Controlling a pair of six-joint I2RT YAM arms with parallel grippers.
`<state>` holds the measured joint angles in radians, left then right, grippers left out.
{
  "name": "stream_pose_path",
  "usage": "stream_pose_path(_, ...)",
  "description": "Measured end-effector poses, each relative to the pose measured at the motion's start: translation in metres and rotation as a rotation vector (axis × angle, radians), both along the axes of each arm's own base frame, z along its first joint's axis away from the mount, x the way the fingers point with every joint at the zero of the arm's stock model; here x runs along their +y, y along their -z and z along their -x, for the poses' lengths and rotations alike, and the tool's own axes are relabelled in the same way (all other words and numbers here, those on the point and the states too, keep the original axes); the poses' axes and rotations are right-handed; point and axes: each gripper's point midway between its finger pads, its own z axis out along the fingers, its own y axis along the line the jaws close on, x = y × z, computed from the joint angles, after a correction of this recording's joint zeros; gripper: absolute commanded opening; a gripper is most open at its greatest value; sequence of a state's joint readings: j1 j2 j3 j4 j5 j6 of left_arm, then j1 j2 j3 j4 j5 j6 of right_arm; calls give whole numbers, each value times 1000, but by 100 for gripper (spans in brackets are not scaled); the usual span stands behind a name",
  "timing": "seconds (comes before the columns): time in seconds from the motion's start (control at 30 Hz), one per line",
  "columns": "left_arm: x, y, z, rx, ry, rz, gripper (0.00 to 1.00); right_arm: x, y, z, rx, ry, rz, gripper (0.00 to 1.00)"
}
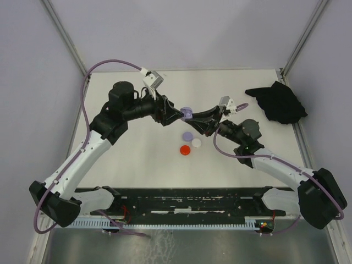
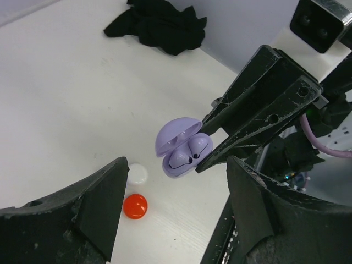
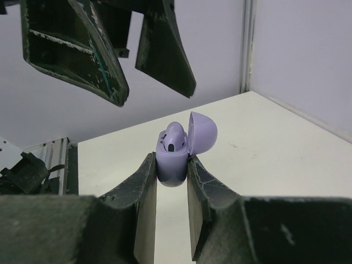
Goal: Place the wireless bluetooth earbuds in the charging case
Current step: Close the charging case.
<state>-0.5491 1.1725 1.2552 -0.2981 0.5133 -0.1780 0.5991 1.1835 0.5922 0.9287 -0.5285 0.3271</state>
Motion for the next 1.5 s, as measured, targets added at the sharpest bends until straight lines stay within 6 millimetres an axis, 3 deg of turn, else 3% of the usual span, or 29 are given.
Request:
stream_pose_path(0.2,-9,11,-5,120,75,44,79,6,-13,5,-16,-63,-24,2)
stream_pose_path(0.37,-15,12,-8,187,124,97,77,11,-11,7,4,-99,-37,2)
stream_pose_path(0.53,-23,-2,8,180,239,160,74,13,-9,7,27,-122,-43,2)
stream_pose_path(0.87,-21,-2,18,164,311,177,72,13,-6,11,87,-167,-29,2)
stream_pose_path(1.13,-18,-15,52,131,423,192,72,15,18,11,200,-181,34,2)
stream_pose_path(1.23,-16,-18,56,118,423,192,73,12,23,10,234,-160,49,2)
stream_pose_path(1.4,-8,-4,37,135,256,146,73,-7,37,0,329,-55,94,2)
stream_pose_path(1.5,4,20,15,187,71,95,74,-25,55,-8,414,22,134,2)
